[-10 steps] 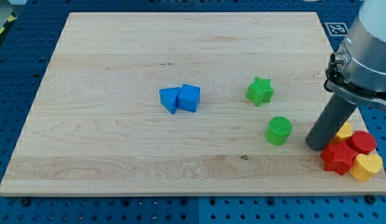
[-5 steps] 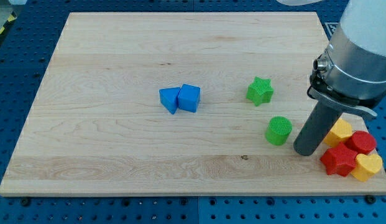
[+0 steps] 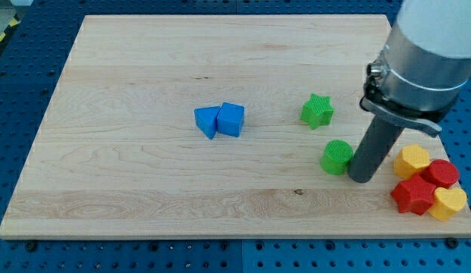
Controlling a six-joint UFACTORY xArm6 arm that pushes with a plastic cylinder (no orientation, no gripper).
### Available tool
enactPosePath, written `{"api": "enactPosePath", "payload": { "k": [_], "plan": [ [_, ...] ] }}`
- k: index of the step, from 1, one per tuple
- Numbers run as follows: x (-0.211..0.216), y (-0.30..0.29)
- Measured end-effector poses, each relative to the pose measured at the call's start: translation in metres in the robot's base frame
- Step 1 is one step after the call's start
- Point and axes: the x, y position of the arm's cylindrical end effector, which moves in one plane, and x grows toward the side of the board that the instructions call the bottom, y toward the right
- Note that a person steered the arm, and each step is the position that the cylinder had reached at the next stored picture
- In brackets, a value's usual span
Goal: Keep green circle on bottom left to green star
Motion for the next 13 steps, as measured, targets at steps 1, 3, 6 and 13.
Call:
{"api": "enactPosePath", "payload": {
  "k": [1, 3, 6, 13],
  "plan": [
    [0.0, -0.003],
    [0.0, -0.014],
    [-0.006, -0.038],
    [-0.036, -0.046]
  ]
}}
